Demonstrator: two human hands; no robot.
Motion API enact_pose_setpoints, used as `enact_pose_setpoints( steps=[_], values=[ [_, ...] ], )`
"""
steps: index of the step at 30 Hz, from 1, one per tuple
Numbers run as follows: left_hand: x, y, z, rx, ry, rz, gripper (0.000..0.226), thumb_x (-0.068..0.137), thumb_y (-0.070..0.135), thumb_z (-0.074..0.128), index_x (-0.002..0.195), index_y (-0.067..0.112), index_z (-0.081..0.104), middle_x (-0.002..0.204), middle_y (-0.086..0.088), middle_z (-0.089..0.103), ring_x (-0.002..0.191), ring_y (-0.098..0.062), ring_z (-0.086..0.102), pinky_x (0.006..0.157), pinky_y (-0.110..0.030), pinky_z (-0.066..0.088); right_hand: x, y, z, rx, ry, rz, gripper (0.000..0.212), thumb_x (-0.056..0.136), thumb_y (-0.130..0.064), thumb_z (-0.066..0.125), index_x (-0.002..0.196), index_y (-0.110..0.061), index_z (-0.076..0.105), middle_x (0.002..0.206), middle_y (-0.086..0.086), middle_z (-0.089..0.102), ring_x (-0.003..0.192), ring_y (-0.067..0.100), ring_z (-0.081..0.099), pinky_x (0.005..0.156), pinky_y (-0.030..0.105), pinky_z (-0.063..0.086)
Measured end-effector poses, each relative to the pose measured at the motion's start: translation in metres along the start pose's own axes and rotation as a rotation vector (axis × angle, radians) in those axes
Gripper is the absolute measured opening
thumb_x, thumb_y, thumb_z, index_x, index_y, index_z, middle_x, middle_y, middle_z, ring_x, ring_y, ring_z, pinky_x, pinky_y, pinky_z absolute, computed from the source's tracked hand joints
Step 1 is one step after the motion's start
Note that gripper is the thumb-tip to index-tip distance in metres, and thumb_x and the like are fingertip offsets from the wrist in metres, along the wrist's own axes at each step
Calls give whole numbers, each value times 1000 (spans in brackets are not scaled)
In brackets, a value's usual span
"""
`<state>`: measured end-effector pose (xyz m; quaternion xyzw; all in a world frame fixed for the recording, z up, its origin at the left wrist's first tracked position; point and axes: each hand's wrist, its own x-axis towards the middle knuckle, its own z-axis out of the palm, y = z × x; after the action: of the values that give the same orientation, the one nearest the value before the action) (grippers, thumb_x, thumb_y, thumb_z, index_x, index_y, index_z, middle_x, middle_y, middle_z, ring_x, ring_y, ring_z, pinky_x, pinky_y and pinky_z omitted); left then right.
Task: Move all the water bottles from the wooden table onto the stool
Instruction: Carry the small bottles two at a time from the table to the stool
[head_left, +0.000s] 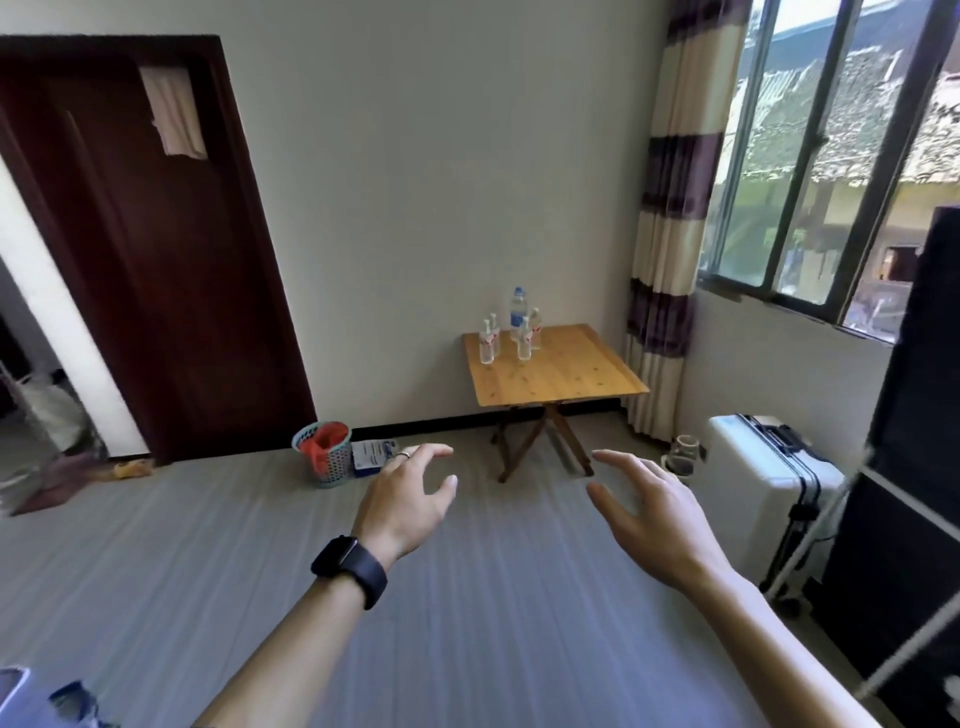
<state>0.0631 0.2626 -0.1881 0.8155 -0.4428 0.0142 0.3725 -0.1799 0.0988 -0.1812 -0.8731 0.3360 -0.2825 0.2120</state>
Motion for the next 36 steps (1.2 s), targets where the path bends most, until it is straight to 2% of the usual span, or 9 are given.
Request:
enact_pose_setpoints(
  steps=[7,9,15,20,36],
  values=[
    [140,-40,48,10,-6,-8,33,89,30,68,122,27,65,107,4,62,105,-17,59,88,-24,43,141,36,51,11,13,11,42,93,-51,58,134,-43,54,135,-16,57,127,14,47,96,23,34],
    [190,-53,61,15,-22,-9,33,90,31,67,123,28,64,112,5,63,108,-17,59,87,-22,41,187,48,66,4,8,29,41,93,-50,58,134,-44,54,135,-17,57,127,14,48,96,23,34],
    [326,-74,102,14,-75,16,34,91,32,64,125,28,62,128,6,63,124,-13,54,102,-26,42,306,84,96,-9,14,71,41,93,-50,57,134,-45,53,134,-17,57,127,14,49,95,25,36],
    [431,-88,146,11,-90,39,34,93,32,63,127,29,61,128,8,62,123,-11,53,100,-21,38,413,125,127,-21,24,52,45,91,-55,53,135,-44,52,135,-17,57,126,13,50,98,28,40],
    [734,-137,276,1,-57,-97,34,94,36,61,128,33,58,134,9,59,125,-12,53,98,-26,44,757,232,197,21,-55,-32,47,93,-60,51,137,-44,48,139,-15,55,132,11,45,103,30,39]
  ],
)
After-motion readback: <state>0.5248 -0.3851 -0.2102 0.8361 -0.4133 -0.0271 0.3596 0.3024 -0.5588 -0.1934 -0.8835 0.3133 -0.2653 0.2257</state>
